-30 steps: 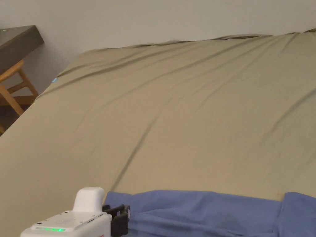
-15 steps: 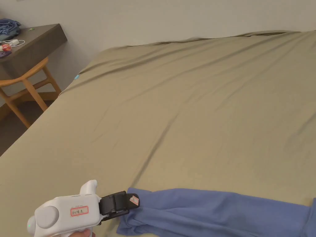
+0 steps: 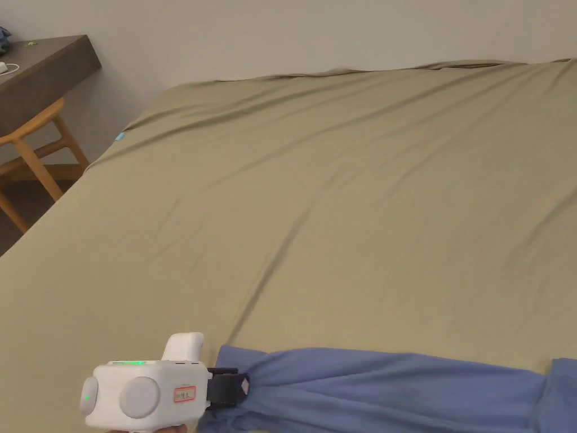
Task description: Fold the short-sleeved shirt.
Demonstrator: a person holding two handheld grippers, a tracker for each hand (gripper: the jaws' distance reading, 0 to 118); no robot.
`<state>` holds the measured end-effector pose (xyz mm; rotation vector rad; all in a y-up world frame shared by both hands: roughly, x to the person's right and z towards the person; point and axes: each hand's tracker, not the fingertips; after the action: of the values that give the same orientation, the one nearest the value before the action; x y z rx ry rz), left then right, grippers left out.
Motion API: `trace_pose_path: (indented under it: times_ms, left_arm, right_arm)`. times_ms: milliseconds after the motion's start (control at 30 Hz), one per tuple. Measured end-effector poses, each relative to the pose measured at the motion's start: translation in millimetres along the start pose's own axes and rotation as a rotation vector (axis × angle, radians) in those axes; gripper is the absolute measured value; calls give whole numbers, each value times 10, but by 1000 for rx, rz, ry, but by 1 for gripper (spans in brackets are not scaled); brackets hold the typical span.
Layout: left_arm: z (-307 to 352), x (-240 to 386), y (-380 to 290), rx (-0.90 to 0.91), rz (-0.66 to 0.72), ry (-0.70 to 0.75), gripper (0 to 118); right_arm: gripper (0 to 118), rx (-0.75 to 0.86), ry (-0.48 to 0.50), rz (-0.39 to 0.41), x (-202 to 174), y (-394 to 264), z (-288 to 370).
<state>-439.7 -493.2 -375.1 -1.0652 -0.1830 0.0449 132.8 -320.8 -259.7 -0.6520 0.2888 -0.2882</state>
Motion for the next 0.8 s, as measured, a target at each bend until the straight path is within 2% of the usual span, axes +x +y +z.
trace_pose_path:
  times_ms: [33,67,133,167,200,233,300,467,533,633,800]
  left_arm:
    - [120,156,-17,30,48,-56,25]
    - [167,225,-28,44,58,13,18]
    - [309,348,-69,109,51,61,4]
    - [336,219,-83,134,106,22,4]
    - [397,115,-105,144,199,-30,4]
    - [458,-18,-145,168,346,-218,4]
    - [481,-200,-235,179,547,-420,4]
    - [580,-228,-288,195,471,-406,4]
    - [619,-251,-290,205,511,-449,4]
    - [658,-297,-316,254,625,-596,4]
    - [661,-443,-318,269,633,-543,4]
  right_arm:
    - [3,-2,0,6,-20,6,-7]
    - [3,-4,-2,10,-35,11,-10]
    - [3,-7,-4,21,-79,20,-7]
    - [3,-6,-7,25,-86,23,-2]
    - [3,-3,-9,25,-83,26,6]
    - [3,0,-6,19,-77,34,20]
    - [3,5,8,-2,-54,45,48]
    - [3,19,1,-20,-25,54,77]
    - [3,24,2,-31,-71,55,90]
    - [3,27,5,-51,-82,48,88]
    - [3,24,-10,-57,-107,86,84]
